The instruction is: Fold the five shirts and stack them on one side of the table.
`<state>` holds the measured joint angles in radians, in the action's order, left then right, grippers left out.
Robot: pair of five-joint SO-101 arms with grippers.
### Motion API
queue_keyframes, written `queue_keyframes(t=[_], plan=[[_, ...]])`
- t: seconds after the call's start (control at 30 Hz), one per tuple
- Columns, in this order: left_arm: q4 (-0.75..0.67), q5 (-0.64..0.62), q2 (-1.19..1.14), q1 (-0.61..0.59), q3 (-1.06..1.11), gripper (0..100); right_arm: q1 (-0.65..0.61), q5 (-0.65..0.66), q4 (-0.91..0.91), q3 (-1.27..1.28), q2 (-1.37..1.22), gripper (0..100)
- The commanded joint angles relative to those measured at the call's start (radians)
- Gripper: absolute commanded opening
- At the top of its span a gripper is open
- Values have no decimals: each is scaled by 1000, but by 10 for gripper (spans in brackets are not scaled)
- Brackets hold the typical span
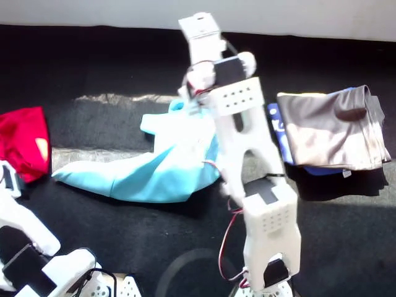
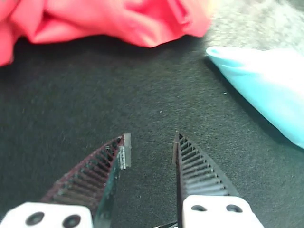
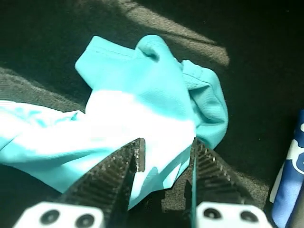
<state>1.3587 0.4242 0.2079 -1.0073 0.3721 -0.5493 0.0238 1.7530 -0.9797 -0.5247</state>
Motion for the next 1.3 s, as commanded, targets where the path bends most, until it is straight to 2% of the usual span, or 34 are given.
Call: queue_keyframes(t=[0.0,0.17,0.3,0.5,0.67,0.83,1.2,1.27], plan=[[3,-18,39,-117,-18,158,-154,5,7,-39,31,159],[-3,-14,35,-311,-25,158,-291,-64,-42,-48,-111,159],[-5,11,35,-407,-24,158,-364,-126,-148,-50,-222,159],[-5,43,35,-430,-21,158,-515,-126,-211,-50,-260,159],[-5,43,36,-426,-27,158,-585,-127,-302,-39,-271,159],[-5,44,35,-426,-27,158,-591,-124,-360,-48,-358,159],[-60,44,35,-407,-25,158,-484,-120,-371,-51,-475,158],[-60,44,35,-397,-24,158,-472,-80,-371,-50,-475,110]])
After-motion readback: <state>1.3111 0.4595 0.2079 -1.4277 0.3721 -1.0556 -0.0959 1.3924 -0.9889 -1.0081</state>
